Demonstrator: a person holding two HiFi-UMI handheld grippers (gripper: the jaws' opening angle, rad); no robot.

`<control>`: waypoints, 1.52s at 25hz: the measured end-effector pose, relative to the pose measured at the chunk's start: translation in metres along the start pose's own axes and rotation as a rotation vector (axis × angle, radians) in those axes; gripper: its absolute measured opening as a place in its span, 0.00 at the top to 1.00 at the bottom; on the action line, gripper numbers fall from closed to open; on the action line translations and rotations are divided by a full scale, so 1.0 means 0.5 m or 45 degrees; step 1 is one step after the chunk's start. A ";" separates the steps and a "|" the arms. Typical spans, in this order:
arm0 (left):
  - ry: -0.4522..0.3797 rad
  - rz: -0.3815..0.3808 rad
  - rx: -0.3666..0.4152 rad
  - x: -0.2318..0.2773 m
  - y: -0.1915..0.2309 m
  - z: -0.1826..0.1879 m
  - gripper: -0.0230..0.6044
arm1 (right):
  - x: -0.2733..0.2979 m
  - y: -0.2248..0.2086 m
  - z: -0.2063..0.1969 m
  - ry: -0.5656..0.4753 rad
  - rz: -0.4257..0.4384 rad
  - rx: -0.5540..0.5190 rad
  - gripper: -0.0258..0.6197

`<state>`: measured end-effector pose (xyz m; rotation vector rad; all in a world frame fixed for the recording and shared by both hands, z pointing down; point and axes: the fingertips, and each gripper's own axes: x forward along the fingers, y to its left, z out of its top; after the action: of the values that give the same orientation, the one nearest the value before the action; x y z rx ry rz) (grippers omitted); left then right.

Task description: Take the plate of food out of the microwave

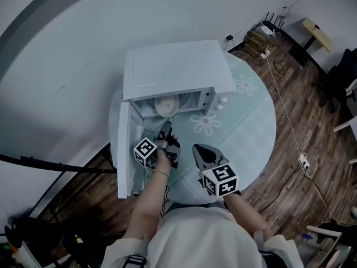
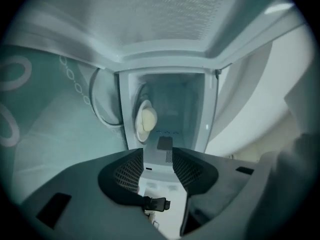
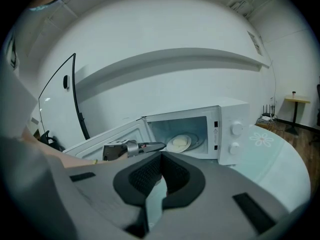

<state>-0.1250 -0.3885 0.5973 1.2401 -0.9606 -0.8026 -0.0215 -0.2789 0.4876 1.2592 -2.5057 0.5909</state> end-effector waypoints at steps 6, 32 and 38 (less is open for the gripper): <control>-0.170 -0.005 -0.204 0.060 0.049 0.060 0.67 | 0.017 -0.034 0.016 -0.010 0.046 -0.007 0.95; -0.244 0.018 -0.254 0.173 0.114 0.101 0.85 | 0.077 -0.094 -0.050 0.060 0.152 0.030 0.95; -0.214 0.024 -0.188 0.170 0.109 0.095 0.88 | 0.075 -0.090 -0.054 0.059 0.150 0.030 0.95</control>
<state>-0.1350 -0.4752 0.6665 1.0472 -1.0272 -0.9576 -0.0055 -0.3166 0.5374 1.0991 -2.5547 0.6709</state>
